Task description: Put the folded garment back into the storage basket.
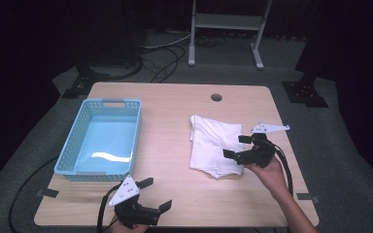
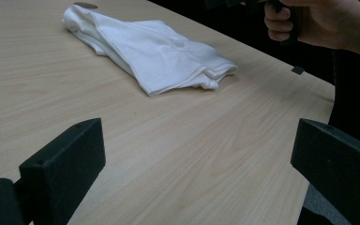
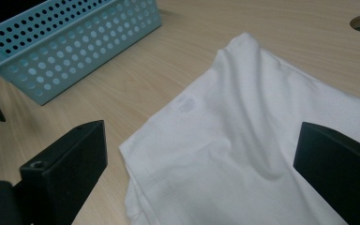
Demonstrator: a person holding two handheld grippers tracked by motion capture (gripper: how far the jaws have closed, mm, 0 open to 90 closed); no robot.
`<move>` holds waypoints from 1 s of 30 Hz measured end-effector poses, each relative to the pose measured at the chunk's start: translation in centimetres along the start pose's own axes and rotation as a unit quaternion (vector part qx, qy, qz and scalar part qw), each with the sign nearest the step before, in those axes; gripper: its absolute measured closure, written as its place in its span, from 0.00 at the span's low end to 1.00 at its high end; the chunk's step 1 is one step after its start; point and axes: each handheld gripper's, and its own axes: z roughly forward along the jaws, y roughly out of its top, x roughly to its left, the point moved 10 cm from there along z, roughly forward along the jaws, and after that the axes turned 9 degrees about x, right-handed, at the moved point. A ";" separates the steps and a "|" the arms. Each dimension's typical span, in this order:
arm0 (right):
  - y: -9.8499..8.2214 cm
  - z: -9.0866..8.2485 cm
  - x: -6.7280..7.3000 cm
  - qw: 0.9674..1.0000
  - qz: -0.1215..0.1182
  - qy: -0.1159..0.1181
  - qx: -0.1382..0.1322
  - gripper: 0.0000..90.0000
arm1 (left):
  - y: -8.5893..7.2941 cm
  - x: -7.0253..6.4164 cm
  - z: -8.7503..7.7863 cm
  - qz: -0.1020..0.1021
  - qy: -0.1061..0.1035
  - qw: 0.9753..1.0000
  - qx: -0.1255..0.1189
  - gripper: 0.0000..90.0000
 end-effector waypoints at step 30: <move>1.5 3.2 -2.0 0.998 0.015 -0.006 0.059 0.03 | 0.1 0.0 0.0 0.002 -0.002 1.000 -0.002 0.03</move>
